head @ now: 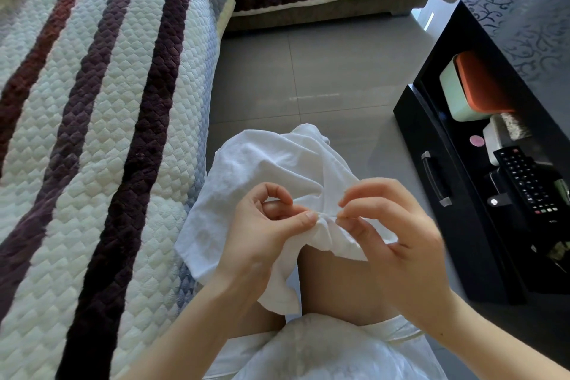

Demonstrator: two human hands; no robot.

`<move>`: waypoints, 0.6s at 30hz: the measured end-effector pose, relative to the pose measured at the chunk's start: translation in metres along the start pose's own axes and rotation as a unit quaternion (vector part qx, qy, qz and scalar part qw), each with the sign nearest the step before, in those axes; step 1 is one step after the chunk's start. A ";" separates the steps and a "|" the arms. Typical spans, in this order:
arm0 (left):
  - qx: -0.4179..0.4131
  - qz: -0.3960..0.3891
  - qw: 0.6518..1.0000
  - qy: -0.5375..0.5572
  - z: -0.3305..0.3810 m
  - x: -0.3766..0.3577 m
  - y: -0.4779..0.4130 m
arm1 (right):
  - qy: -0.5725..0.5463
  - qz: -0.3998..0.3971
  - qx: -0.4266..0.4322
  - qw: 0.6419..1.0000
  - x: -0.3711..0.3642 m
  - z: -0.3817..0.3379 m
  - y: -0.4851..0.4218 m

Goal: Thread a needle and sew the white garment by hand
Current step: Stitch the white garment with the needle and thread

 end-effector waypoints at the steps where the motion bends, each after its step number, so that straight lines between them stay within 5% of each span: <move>1: 0.006 0.009 1.000 -0.002 -0.003 0.002 0.000 | -0.013 -0.001 -0.002 1.000 0.003 -0.002 -0.002; 9: 0.073 0.016 0.997 0.000 -0.010 0.005 0.002 | -0.224 -0.095 -0.189 0.951 0.016 0.012 -0.012; 18: 0.038 0.025 0.999 0.006 0.000 0.003 -0.002 | -0.222 -0.121 -0.248 0.935 0.017 0.024 -0.015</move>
Point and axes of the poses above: each hand's wrist, its own y-axis away from the middle knuckle, its own x-axis out of the back of the hand, z = x × y, the point moved 5 cm from there along -y, towards the middle knuckle, and after that the axes turned 8 degrees about -x, right-handed, at the moved point
